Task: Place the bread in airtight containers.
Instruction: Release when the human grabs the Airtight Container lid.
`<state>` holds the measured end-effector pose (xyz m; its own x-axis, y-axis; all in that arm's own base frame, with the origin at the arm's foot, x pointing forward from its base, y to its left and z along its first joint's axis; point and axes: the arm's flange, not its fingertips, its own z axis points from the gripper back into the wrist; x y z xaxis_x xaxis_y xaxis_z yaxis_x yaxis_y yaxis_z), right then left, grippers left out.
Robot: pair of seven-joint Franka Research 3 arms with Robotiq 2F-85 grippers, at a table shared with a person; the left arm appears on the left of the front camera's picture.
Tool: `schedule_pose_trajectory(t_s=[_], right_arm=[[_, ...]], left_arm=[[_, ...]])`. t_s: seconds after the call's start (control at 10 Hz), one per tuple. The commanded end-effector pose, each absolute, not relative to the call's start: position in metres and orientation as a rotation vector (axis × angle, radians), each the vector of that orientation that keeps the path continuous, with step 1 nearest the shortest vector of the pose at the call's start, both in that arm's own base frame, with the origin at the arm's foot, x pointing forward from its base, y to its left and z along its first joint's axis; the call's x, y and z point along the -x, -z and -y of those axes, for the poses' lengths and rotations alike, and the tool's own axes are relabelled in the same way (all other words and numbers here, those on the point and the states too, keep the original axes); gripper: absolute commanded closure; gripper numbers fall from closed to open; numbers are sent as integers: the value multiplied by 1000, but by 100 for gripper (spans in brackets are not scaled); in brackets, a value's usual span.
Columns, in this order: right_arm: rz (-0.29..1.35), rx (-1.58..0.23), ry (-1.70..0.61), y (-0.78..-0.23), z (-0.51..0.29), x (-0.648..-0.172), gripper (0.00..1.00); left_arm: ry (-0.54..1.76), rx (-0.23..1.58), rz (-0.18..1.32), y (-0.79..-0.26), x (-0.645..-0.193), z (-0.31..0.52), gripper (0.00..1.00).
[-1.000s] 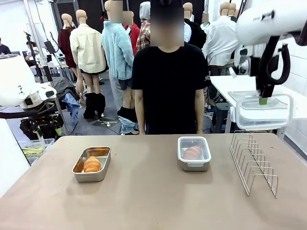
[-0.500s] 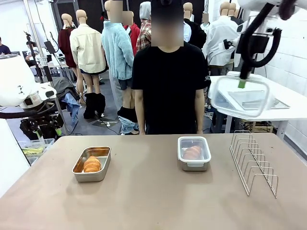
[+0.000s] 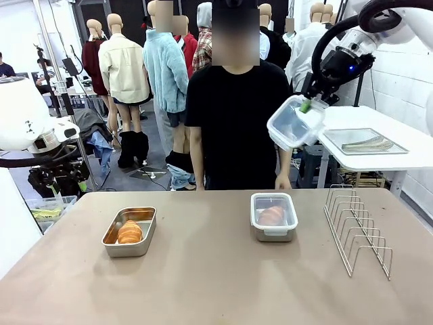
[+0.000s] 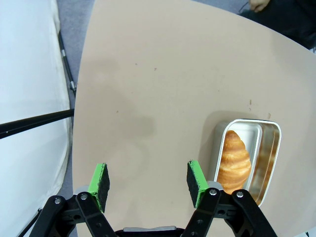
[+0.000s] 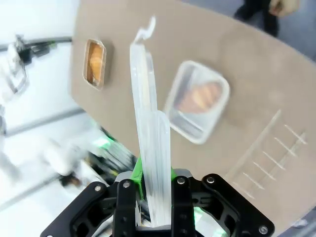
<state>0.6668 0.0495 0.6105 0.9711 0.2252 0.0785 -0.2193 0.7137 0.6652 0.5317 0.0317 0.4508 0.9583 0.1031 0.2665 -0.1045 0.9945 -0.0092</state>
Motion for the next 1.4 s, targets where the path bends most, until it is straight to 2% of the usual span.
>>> schedule_pose_trajectory(t_s=[0.0, 0.3, 0.5, 0.6, 1.3], right_arm=[[96, -807, -84, -616, -59, -692, 100], [163, -726, 93, -594, -67, -708, 100], [151, -667, 48, -584, -72, -707, 100], [166, -751, 42, -593, -63, -714, 100], [166, -751, 42, -593, -63, -714, 100]], left_arm=[[-106, -5, 271, -452, -531, -32, 18], [-106, -5, 271, -452, -531, -32, 18], [-106, -5, 271, -452, -531, -32, 18], [-106, -5, 271, -452, -531, -32, 18], [-106, -5, 271, -452, -531, -32, 18]])
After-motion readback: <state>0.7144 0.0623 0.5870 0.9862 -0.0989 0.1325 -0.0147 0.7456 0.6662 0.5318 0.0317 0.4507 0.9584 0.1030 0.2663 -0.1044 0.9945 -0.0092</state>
